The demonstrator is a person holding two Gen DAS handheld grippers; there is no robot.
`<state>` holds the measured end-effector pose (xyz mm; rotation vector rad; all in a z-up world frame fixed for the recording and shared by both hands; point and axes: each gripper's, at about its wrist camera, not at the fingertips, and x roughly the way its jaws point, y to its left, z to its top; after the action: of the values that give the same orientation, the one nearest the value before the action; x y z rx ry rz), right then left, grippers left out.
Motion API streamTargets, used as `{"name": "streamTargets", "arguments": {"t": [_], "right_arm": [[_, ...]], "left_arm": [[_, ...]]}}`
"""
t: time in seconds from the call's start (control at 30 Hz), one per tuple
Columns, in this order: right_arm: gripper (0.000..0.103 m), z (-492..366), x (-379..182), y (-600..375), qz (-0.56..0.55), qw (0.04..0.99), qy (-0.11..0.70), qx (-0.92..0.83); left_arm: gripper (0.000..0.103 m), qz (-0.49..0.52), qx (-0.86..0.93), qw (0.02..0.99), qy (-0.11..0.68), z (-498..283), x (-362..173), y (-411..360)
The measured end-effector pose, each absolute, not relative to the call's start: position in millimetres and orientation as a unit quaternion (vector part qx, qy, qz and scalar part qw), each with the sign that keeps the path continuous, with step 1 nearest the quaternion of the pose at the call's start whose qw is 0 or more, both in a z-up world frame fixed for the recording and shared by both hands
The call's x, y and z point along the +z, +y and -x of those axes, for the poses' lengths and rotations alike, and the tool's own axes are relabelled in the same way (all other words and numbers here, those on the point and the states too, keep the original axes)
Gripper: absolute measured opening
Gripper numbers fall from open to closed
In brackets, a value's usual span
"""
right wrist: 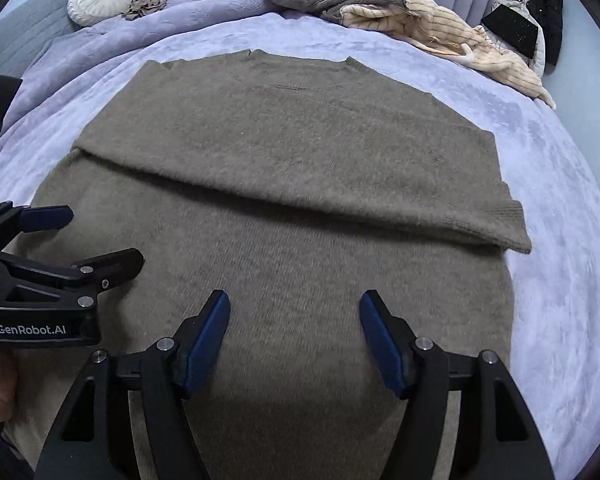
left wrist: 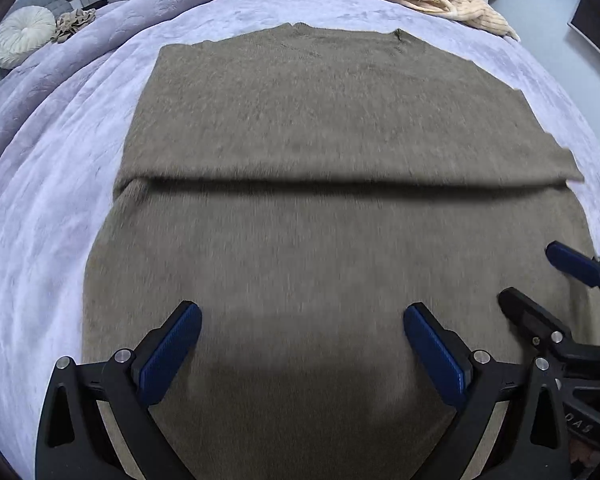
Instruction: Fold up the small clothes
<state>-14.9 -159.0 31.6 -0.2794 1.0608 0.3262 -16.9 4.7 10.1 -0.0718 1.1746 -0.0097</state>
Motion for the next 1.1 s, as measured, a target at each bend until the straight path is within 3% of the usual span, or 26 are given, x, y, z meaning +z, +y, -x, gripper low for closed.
{"name": "streamTargets", "arguments": {"t": [0.23, 0.4, 0.6, 0.77, 0.87, 1.1], "right_arm": [[0.079, 81, 30, -190, 0.139, 0.839, 0.493, 0.184], [0.08, 142, 29, -212, 0.214, 0.836, 0.46, 0.209], [0.08, 152, 68, -199, 0.172, 0.852, 0.427, 0.248], [0.08, 153, 33, -162, 0.235, 0.821, 0.452, 0.26], [0.08, 175, 26, -178, 0.247, 0.834, 0.418, 0.26], [0.08, 203, 43, -226, 0.226, 0.832, 0.447, 0.238]], "left_arm": [[0.102, 0.017, -0.019, 0.833, 0.552, 89, 12, 6], [0.102, 0.0, -0.028, 0.834, 0.552, 137, 18, 6], [0.102, 0.013, -0.071, 0.846, 0.528, 142, 41, -20], [0.102, -0.042, -0.057, 0.841, 0.537, 148, 14, -34], [0.102, -0.048, -0.057, 0.841, 0.535, 174, 15, -23], [0.102, 0.032, -0.015, 0.848, 0.529, 221, 38, 40]]}}
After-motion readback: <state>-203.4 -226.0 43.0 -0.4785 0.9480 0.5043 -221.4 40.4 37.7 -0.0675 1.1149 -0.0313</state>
